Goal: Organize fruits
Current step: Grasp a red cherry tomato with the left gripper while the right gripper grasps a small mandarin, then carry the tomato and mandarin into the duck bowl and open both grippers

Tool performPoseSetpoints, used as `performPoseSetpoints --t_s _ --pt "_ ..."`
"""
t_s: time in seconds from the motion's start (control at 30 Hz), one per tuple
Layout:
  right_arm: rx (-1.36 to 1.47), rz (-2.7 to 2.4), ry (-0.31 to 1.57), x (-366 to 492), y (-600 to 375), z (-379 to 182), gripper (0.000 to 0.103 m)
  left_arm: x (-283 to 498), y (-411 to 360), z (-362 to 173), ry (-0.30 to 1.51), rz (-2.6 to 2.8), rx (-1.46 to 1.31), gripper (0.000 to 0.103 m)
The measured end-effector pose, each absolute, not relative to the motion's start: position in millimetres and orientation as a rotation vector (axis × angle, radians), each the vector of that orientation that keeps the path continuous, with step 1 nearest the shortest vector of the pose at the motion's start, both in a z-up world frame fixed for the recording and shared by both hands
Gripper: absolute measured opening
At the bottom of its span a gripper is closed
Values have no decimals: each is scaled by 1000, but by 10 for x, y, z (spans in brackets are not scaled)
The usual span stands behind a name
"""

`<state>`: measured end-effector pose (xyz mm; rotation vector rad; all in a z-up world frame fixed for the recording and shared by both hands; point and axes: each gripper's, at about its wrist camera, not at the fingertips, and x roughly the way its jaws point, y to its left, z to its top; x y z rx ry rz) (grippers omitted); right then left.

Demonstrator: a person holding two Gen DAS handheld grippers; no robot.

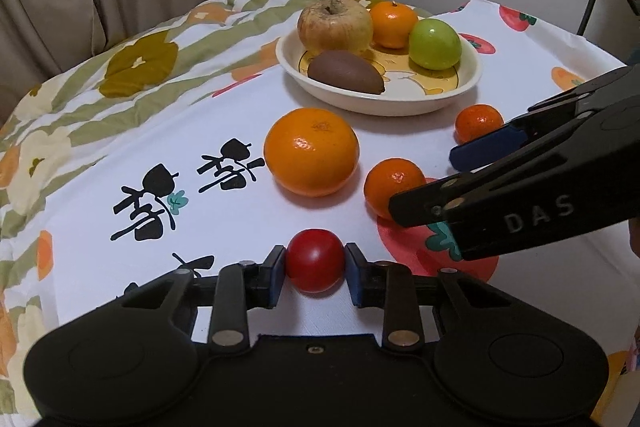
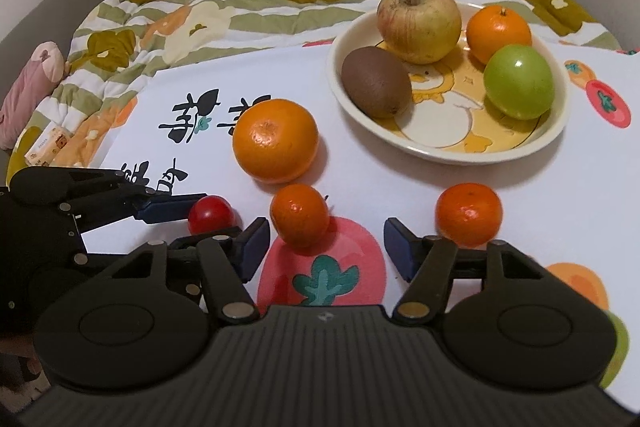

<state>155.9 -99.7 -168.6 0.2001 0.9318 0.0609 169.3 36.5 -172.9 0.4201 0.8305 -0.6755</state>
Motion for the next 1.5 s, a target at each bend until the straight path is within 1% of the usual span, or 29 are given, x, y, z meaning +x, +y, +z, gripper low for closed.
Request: performPoseSetpoints --t_s 0.17,0.37,0.57,0.83,1.1,1.5 --pt "203 67 933 1595 -952 -1711 72 1681 403 -1724 831 -657 426 34" --pt "195 72 939 1657 -905 -1753 65 1666 488 -1721 837 -626 420 34" --pt "186 86 942 1706 -850 -1765 49 1636 564 -1713 848 -593 408 34" --pt "156 103 929 1660 -826 -1655 49 1586 627 -1593 846 -545 375 34" --pt "147 118 892 1565 -946 -1411 49 1526 598 -1359 832 -487 329 34" --pt "117 123 840 1388 -1427 -1019 49 1394 264 -944 793 -418 258 34"
